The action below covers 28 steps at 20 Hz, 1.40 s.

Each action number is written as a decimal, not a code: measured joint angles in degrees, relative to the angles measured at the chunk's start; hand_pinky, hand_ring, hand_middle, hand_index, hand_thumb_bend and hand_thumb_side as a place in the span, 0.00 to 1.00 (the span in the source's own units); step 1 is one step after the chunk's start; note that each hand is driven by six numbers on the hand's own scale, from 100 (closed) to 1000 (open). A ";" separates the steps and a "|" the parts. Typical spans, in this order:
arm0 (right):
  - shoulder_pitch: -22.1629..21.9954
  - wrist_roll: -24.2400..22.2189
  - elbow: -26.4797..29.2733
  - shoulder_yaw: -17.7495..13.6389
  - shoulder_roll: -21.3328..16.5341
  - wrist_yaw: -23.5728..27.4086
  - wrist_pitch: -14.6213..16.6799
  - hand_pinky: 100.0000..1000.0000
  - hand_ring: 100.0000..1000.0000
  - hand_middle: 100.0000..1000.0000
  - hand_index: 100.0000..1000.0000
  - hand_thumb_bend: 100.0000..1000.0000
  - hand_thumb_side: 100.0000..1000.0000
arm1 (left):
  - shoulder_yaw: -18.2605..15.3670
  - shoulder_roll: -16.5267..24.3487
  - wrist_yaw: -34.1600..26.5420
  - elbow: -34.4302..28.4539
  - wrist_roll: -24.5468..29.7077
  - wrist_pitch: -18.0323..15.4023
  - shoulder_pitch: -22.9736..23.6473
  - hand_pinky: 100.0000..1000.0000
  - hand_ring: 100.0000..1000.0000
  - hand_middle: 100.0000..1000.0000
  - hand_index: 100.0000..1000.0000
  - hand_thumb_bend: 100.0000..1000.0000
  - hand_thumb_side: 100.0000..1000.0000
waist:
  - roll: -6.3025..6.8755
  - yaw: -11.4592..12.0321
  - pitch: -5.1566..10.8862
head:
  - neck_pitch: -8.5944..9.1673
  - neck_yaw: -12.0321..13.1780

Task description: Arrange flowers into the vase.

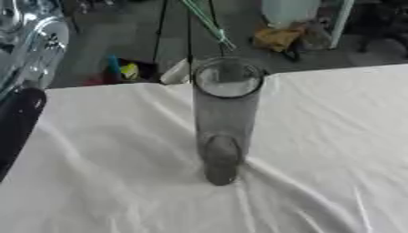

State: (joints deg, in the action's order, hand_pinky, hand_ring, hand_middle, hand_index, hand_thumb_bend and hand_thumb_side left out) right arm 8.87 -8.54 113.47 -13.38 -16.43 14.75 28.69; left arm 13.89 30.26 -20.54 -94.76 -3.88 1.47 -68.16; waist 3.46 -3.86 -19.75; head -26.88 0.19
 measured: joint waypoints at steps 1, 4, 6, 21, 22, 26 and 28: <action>0.01 0.00 0.00 0.00 0.00 0.00 -0.02 0.77 0.93 0.24 0.43 0.00 1.00 | 0.00 0.00 0.19 -0.01 0.07 0.31 0.00 0.00 0.00 0.00 0.29 0.00 0.52 | 0.00 0.00 0.00 | -0.31 0.01; 0.02 -0.02 0.00 0.00 0.00 0.00 -0.04 0.77 0.93 0.24 0.43 0.00 1.00 | 0.00 0.00 0.62 -0.03 0.43 1.00 0.01 0.00 0.00 0.00 0.29 0.00 0.51 | 0.00 0.00 0.00 | -0.81 0.05; 0.02 -0.03 0.00 0.00 0.00 0.00 -0.05 0.77 0.93 0.24 0.43 0.00 1.00 | 0.01 0.00 0.95 -0.05 0.66 1.36 0.01 0.00 0.00 0.00 0.29 0.00 0.52 | 0.00 0.00 0.00 | -0.85 0.07; 0.22 -0.13 0.00 0.00 0.03 -0.26 -0.32 0.77 0.94 0.24 0.43 0.00 1.00 | 0.41 -0.01 3.06 -0.05 2.44 2.48 0.16 0.00 0.00 0.00 0.29 0.00 0.52 | 0.28 -0.07 -0.02 | -0.79 0.25; 0.23 -0.13 0.00 0.00 0.03 -0.28 -0.32 0.78 0.94 0.24 0.43 0.00 1.00 | 0.48 -0.01 3.21 -0.04 2.55 2.37 0.16 0.00 0.00 0.00 0.29 0.00 0.52 | 0.28 -0.08 -0.02 | -0.79 0.26; 0.25 -0.13 0.00 0.00 0.05 -0.47 -0.32 0.78 0.94 0.23 0.43 0.00 1.00 | 1.06 -0.05 4.01 -0.01 2.99 1.93 0.16 0.00 0.00 0.00 0.29 0.00 0.52 | 0.28 -0.14 -0.03 | -0.77 0.29; 0.25 -0.14 0.00 0.00 0.07 -0.50 -0.32 0.78 0.94 0.23 0.43 0.00 1.00 | 1.31 -0.10 4.30 0.07 3.15 1.76 0.17 0.00 0.00 0.00 0.29 0.00 0.52 | 0.28 -0.16 -0.03 | -0.76 0.30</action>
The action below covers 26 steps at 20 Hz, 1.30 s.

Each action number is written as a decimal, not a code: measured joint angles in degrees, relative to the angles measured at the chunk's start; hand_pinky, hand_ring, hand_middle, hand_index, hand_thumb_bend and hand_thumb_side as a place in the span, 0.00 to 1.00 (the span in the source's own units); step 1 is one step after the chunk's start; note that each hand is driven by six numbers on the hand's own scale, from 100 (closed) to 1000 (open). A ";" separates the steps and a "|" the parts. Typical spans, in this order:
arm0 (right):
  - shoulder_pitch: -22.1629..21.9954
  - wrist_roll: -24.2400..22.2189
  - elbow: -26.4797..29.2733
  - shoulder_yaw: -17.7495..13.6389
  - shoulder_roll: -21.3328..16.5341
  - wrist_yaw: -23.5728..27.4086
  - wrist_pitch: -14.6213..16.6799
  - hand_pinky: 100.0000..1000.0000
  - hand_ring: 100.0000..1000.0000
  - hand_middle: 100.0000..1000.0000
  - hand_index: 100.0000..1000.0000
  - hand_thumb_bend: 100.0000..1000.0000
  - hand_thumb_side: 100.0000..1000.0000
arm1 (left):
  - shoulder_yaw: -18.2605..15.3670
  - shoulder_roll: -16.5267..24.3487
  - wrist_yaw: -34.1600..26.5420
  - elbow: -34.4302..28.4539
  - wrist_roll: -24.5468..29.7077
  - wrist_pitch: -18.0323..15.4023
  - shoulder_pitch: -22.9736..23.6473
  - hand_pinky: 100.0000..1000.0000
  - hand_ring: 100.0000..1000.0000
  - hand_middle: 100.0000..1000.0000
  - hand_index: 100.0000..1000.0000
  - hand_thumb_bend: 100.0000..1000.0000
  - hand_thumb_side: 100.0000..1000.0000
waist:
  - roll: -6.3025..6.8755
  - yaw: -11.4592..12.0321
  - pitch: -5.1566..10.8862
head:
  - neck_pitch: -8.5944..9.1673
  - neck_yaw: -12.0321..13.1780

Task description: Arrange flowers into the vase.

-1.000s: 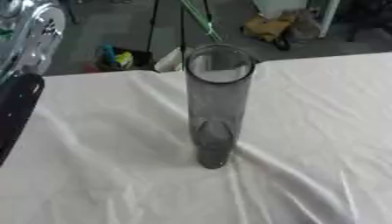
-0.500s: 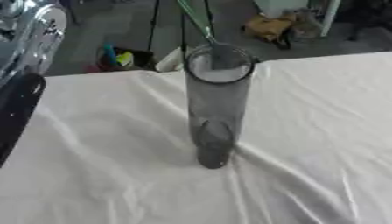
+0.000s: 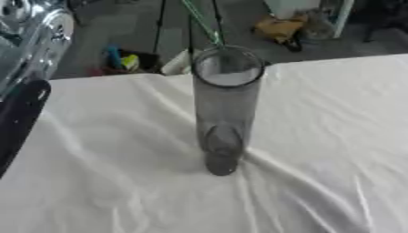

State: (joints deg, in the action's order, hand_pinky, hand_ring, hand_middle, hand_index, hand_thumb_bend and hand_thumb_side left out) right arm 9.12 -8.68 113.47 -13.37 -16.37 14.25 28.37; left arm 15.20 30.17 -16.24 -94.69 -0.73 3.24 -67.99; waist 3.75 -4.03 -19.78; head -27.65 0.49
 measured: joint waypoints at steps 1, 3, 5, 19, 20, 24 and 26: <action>0.00 0.00 0.00 0.00 0.01 -0.01 0.00 0.78 0.94 0.23 0.43 0.00 1.00 | 0.11 -0.02 0.11 0.14 0.03 -0.05 -0.01 0.00 0.00 0.00 0.29 0.00 0.52 | 0.00 0.00 0.00 | 0.00 0.01; -0.03 -0.02 0.00 0.01 0.02 -0.02 0.00 0.78 0.94 0.23 0.43 0.00 1.00 | 0.12 -0.12 0.06 0.26 -0.01 -0.09 -0.23 0.00 0.00 0.00 0.29 0.00 0.52 | 0.00 0.10 0.00 | 0.00 0.10; -0.06 -0.04 0.00 0.02 0.02 -0.03 -0.02 0.77 0.94 0.23 0.43 0.00 1.00 | 0.11 -0.26 -0.02 0.25 -0.54 -0.40 -0.95 0.00 0.00 0.00 0.29 0.00 0.52 | 0.00 0.16 0.00 | -0.01 0.21; -1.39 0.23 0.00 0.34 -0.34 0.43 -0.30 0.77 0.92 0.24 0.43 0.00 1.00 | 0.11 -0.34 -0.16 2.10 -2.97 -0.43 -3.70 0.00 0.00 0.00 0.29 0.00 0.52 | 0.46 0.91 1.67 | -1.56 0.24; -1.55 0.30 0.00 0.34 -0.53 0.54 -0.37 0.77 0.92 0.24 0.43 0.00 1.00 | 0.11 -0.47 -0.61 2.25 -2.62 0.15 -3.70 0.00 0.00 0.00 0.29 0.00 0.52 | 0.50 0.94 1.77 | -1.61 0.17; -1.62 0.53 0.00 0.33 -0.67 0.97 -0.60 0.77 0.91 0.24 0.43 0.00 1.00 | 0.12 -0.48 -1.78 2.39 -1.43 1.98 -3.70 0.00 0.00 0.00 0.29 0.00 0.53 | 0.53 1.17 2.31 | -2.10 -0.09; -1.64 0.65 0.00 0.33 -0.79 1.17 -0.72 0.77 0.91 0.24 0.43 0.00 1.00 | 0.12 -0.48 -1.89 2.37 -1.00 2.63 -3.70 0.00 0.00 0.00 0.29 0.00 0.53 | 0.53 1.26 2.66 | -2.17 -0.15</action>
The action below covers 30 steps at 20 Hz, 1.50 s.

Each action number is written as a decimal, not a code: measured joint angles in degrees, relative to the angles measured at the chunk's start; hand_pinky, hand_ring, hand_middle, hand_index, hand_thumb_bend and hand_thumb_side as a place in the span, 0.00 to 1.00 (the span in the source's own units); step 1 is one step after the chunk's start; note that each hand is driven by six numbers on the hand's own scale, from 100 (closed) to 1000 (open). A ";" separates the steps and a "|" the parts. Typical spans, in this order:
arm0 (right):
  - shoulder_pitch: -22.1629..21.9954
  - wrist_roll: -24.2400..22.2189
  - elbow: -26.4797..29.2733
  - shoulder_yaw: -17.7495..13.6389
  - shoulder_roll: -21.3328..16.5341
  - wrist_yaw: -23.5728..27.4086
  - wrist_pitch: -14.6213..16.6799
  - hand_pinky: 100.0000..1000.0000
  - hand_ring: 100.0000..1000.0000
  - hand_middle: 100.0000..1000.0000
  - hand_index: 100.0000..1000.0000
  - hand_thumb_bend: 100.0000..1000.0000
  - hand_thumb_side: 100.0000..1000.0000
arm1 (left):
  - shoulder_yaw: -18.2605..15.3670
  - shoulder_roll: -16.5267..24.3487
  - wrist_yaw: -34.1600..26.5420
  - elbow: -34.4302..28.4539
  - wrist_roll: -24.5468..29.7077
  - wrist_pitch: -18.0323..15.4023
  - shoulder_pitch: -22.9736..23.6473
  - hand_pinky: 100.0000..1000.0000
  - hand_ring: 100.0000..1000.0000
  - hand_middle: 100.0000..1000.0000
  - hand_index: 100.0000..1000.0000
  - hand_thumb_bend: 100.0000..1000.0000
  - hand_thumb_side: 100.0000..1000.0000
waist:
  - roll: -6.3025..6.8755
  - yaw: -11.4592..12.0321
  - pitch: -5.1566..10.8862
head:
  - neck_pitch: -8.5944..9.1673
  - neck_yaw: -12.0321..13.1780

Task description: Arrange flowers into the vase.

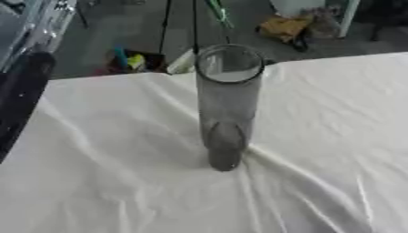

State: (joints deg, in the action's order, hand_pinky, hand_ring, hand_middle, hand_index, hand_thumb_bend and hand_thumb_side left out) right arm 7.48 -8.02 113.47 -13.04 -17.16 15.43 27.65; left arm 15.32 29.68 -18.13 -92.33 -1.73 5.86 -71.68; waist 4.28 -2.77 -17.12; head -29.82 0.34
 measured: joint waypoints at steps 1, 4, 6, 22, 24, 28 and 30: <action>-0.03 0.02 0.00 0.00 -0.14 0.11 -0.02 0.77 0.91 0.24 0.43 0.00 1.00 | 0.00 0.00 -0.01 -0.01 0.16 0.24 0.00 0.00 0.00 0.00 0.29 0.00 0.53 | 0.00 0.00 0.06 | -0.13 -0.03; -0.21 0.09 0.00 -0.01 -0.30 0.44 -0.09 0.77 0.91 0.24 0.43 0.00 1.00 | 0.00 0.00 -0.01 -0.02 0.48 0.64 0.01 0.00 0.00 0.00 0.29 0.00 0.53 | 0.00 0.00 0.06 | -0.32 -0.15; -0.24 0.12 0.00 -0.01 -0.30 0.60 -0.12 0.77 0.91 0.24 0.43 0.00 1.00 | 0.00 0.00 -0.03 -0.03 0.58 0.84 0.03 0.00 0.00 0.00 0.29 0.00 0.53 | 0.00 0.05 0.16 | -0.36 -0.20; -0.49 0.86 0.00 -0.34 -1.22 2.44 -0.84 0.76 0.90 0.25 0.43 0.00 1.00 | 0.59 0.03 -1.48 -0.80 2.55 3.86 1.70 0.00 0.00 0.00 0.29 0.00 0.54 | 0.00 0.71 2.23 | -0.92 -0.71; -0.49 0.88 0.00 -0.34 -1.26 2.49 -0.86 0.76 0.90 0.25 0.43 0.00 1.00 | 0.70 0.03 -1.51 -1.01 2.85 4.16 1.95 0.00 0.00 0.00 0.29 0.00 0.54 | 0.00 0.69 2.27 | -0.93 -0.70; -0.49 0.91 0.00 -0.34 -1.26 2.64 -0.83 0.76 0.90 0.25 0.43 0.00 1.00 | 0.79 -0.04 -1.52 -1.09 3.35 4.63 2.32 0.00 0.00 0.00 0.29 0.00 0.54 | 0.00 0.65 2.29 | -0.93 -0.65; -0.49 0.91 0.00 -0.34 -1.26 2.67 -0.82 0.76 0.90 0.25 0.43 0.00 1.00 | 1.07 -0.09 -1.46 -1.09 3.57 4.63 2.57 0.00 0.00 0.00 0.29 0.00 0.54 | 0.00 0.65 2.29 | -0.93 -0.62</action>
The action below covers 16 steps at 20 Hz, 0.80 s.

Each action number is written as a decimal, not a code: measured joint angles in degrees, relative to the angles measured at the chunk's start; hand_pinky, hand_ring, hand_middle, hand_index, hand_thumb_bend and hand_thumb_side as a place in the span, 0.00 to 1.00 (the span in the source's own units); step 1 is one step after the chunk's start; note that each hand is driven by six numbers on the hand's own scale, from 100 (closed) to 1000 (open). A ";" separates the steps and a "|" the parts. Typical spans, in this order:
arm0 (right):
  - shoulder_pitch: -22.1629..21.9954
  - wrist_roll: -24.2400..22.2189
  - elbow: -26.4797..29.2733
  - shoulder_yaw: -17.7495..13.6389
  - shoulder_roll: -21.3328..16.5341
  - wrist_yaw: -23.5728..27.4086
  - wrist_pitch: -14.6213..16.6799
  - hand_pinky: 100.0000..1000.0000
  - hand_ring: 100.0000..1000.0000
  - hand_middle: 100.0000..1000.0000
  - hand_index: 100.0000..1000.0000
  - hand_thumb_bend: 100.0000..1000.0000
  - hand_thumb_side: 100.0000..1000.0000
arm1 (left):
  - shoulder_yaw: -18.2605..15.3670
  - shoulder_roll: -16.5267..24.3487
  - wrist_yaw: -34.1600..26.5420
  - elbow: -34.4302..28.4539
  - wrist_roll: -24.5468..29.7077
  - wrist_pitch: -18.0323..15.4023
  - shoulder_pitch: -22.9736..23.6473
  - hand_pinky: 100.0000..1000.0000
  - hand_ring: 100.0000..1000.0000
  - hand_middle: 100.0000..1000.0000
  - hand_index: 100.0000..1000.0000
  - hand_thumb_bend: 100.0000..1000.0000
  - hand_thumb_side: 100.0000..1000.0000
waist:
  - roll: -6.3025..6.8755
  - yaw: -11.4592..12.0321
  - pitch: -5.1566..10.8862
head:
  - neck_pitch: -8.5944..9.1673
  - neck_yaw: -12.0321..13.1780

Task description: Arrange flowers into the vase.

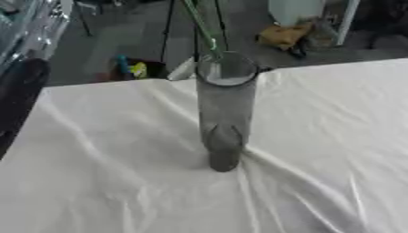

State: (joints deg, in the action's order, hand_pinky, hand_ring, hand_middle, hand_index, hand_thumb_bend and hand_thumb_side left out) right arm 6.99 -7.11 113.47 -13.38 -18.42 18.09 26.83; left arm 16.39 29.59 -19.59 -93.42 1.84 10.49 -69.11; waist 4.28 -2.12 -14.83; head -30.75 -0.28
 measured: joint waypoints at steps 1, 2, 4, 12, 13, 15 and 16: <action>0.00 0.00 0.00 0.00 0.00 0.01 0.01 0.76 0.90 0.25 0.43 0.00 1.00 | 0.03 -0.12 0.06 0.00 0.10 0.00 0.08 0.00 0.00 0.00 0.29 0.00 0.54 | 0.00 0.00 0.00 | 0.00 0.01; 0.00 -0.01 0.00 0.00 0.00 0.02 0.02 0.76 0.90 0.25 0.43 0.00 1.00 | 0.14 -0.25 0.15 0.00 0.22 -0.05 0.12 0.00 0.00 0.00 0.29 0.00 0.54 | 0.00 0.00 0.00 | 0.00 0.04; 0.00 -0.05 0.00 0.00 0.00 0.02 0.06 0.76 0.90 0.25 0.43 0.00 1.00 | 0.36 -0.46 0.51 0.01 0.39 -0.20 0.13 0.00 0.00 0.00 0.30 0.00 0.54 | 0.00 -0.01 0.00 | 0.00 0.12; 0.02 -0.13 0.00 0.02 0.00 0.02 0.14 0.76 0.90 0.24 0.43 0.00 1.00 | 0.73 -0.47 1.33 0.03 0.91 -0.73 0.32 0.00 0.00 0.00 0.30 0.00 0.55 | 0.00 -0.17 0.00 | 0.01 0.22; 0.02 -0.13 0.00 0.02 0.00 0.02 0.14 0.76 0.90 0.24 0.43 0.00 1.00 | 0.82 -0.47 1.43 0.03 0.98 -0.81 0.37 0.00 0.00 0.00 0.30 0.00 0.55 | 0.00 -0.20 0.00 | 0.01 0.23; 0.02 -0.13 0.00 0.02 0.00 0.02 0.15 0.76 0.90 0.24 0.43 0.00 1.00 | 1.01 -0.47 1.54 0.04 1.06 -0.96 0.43 0.00 0.00 0.00 0.30 0.00 0.55 | 0.00 -0.22 0.00 | 0.01 0.24; 0.02 -0.13 0.00 0.02 0.00 0.02 0.15 0.76 0.90 0.24 0.43 0.00 1.00 | 1.03 -0.47 1.58 0.04 1.05 -1.04 0.44 0.00 0.00 0.00 0.30 0.00 0.55 | 0.00 -0.22 0.00 | 0.01 0.24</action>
State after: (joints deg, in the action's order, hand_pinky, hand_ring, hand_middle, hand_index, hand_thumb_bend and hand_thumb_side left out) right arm 7.01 -7.24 113.47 -13.36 -18.42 18.11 26.98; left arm 17.42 29.12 -18.02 -93.39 2.89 9.45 -68.67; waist 4.28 -2.34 -14.83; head -30.74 -0.04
